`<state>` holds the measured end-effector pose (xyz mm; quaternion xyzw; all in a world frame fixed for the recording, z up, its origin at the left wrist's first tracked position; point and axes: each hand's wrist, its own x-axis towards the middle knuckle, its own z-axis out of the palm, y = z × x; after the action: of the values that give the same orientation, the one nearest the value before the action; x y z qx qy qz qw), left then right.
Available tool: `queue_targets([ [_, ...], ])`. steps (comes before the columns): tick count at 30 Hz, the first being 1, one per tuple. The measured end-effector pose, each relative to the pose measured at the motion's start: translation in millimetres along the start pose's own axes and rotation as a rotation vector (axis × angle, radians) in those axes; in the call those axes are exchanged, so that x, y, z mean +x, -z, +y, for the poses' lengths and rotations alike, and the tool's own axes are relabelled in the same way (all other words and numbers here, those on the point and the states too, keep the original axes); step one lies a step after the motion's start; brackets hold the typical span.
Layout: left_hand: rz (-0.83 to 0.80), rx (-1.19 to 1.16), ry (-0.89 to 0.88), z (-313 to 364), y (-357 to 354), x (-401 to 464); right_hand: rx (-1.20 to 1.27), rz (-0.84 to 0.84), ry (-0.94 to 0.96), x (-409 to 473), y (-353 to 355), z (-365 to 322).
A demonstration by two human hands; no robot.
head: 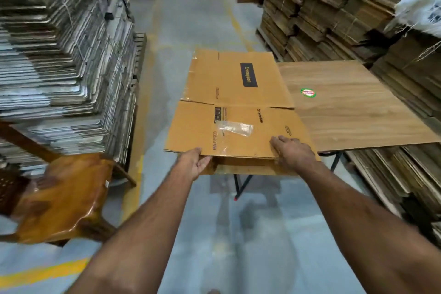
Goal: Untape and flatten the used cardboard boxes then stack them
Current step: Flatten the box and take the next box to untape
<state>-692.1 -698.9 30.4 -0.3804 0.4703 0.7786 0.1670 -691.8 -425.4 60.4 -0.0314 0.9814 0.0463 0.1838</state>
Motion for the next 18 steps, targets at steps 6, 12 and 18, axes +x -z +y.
queue_targets([
  [6,0.063,0.122,0.172,-42.7,8.9,18.2,0.173,-0.018,-0.085,-7.0,-61.5,1.8],
  [12,0.168,0.062,0.130,-64.2,12.7,57.6,0.236,-0.053,-0.133,-5.0,-101.7,11.2],
  [18,0.157,-0.274,0.138,-75.9,-17.1,74.8,0.356,-0.030,-0.157,12.8,-126.1,6.8],
])
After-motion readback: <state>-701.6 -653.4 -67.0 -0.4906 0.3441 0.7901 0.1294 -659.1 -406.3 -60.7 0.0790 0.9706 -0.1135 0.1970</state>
